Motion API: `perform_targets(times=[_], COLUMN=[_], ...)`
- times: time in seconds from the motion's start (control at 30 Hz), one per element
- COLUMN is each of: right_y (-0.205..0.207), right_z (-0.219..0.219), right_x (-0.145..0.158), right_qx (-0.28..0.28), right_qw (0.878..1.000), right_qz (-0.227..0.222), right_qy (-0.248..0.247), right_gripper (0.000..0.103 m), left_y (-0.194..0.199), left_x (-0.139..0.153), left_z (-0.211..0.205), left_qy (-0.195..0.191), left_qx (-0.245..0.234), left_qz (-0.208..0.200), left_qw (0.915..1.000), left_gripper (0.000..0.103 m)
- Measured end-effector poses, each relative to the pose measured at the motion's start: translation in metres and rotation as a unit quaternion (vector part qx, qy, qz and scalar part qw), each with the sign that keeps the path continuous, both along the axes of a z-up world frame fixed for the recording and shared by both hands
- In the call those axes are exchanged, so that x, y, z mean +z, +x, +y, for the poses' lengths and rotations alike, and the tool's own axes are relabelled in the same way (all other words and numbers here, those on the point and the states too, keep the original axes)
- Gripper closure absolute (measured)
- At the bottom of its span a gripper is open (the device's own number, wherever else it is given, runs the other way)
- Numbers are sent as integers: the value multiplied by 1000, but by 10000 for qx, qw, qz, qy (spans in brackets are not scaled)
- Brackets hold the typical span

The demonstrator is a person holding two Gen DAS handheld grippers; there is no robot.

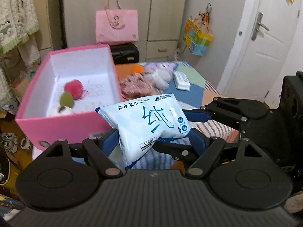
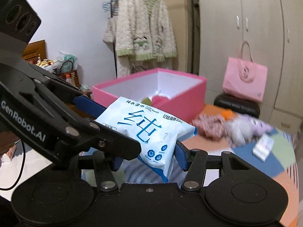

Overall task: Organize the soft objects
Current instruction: 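Lift the wet-wipes pack with the left tool and carry it over the pink box, then open the left tool to drop the wet-wipes pack into the box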

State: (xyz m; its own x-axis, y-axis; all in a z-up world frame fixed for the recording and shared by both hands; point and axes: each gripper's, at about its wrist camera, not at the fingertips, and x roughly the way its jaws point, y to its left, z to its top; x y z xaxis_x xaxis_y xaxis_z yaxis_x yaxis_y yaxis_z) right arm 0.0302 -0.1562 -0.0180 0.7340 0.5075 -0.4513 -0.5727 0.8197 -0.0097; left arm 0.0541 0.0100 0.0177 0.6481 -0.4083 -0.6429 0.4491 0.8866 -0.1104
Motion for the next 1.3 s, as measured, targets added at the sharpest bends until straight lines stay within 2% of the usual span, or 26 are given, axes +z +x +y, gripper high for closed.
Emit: perform_targets(times=[0.3, 0.67, 0.8, 1.1, 1.23, 1.3], right_y=[33, 101, 131, 166, 170, 171], right_z=[24, 43, 50, 68, 78, 84], right_x=[26, 50, 52, 23, 18, 16], right_qx=[124, -122, -106, 56, 174, 264], right_qw=[9994, 9988, 9994, 9976, 9954, 9923], right_qz=[-321, -466, -269, 280, 289, 182], right_qy=[-51, -97, -209, -631, -896, -1197], right_gripper=[41, 41, 41, 41, 41, 41], left_y=[30, 110, 142, 179, 189, 195], left_x=[21, 39, 33, -9, -22, -29], left_z=[28, 48, 56, 76, 84, 83], left_qy=[-177, -540, -693, -854, -890, -855], left_qx=[194, 239, 282, 350, 369, 331], left_qz=[-326, -492, -208, 581, 811, 888], left_qw=[9991, 9970, 9970, 9940, 9920, 9918], left_gripper=[23, 23, 23, 23, 23, 23])
